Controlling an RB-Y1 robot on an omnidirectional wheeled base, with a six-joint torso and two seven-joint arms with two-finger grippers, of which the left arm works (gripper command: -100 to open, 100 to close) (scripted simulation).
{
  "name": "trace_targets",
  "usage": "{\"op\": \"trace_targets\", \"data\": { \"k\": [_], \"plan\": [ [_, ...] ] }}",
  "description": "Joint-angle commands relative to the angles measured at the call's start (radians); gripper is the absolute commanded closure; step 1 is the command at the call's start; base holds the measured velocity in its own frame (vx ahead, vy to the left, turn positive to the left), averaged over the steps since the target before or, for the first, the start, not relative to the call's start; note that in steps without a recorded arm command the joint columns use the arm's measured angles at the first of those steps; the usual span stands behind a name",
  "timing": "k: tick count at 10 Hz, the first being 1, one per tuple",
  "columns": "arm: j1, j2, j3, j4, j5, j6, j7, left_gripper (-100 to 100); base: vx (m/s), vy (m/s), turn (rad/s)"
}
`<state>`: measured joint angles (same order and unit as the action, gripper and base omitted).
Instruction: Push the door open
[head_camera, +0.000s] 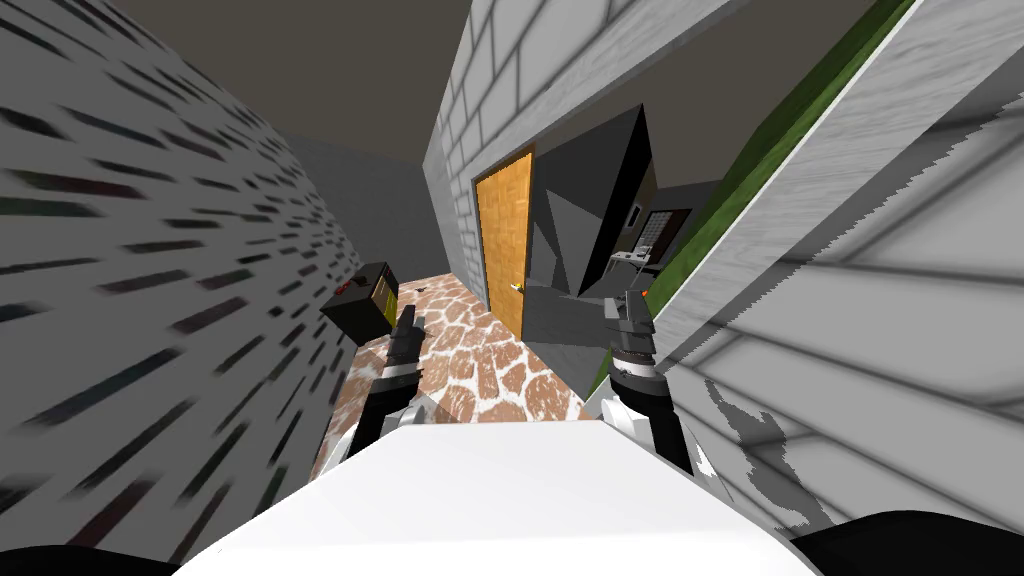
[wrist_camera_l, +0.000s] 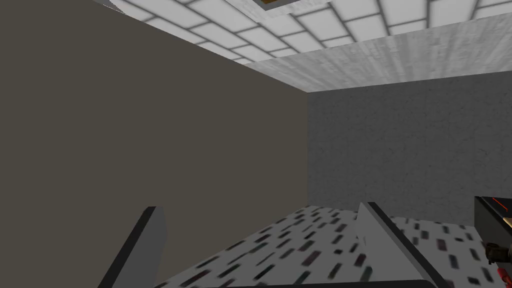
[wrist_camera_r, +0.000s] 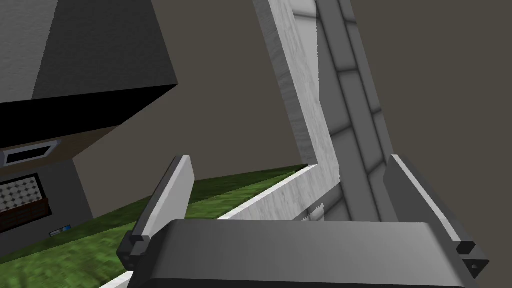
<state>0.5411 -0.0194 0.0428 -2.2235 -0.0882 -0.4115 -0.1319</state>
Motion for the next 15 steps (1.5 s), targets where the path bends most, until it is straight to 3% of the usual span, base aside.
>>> {"op": "trace_targets", "data": {
  "k": [1, 7, 15],
  "plan": [
    [-0.017, 0.012, -0.007, 0.036, 0.000, -0.009, 0.006, -100, 0.067, 0.112, -0.099],
    [-0.081, 0.047, -0.035, 0.178, 0.001, -0.044, 0.028, -100, 0.121, 0.021, -0.067],
    [-0.160, 0.076, -0.069, 0.351, 0.003, -0.086, 0.054, -100, 0.092, 0.039, -0.066]
  ]
}}
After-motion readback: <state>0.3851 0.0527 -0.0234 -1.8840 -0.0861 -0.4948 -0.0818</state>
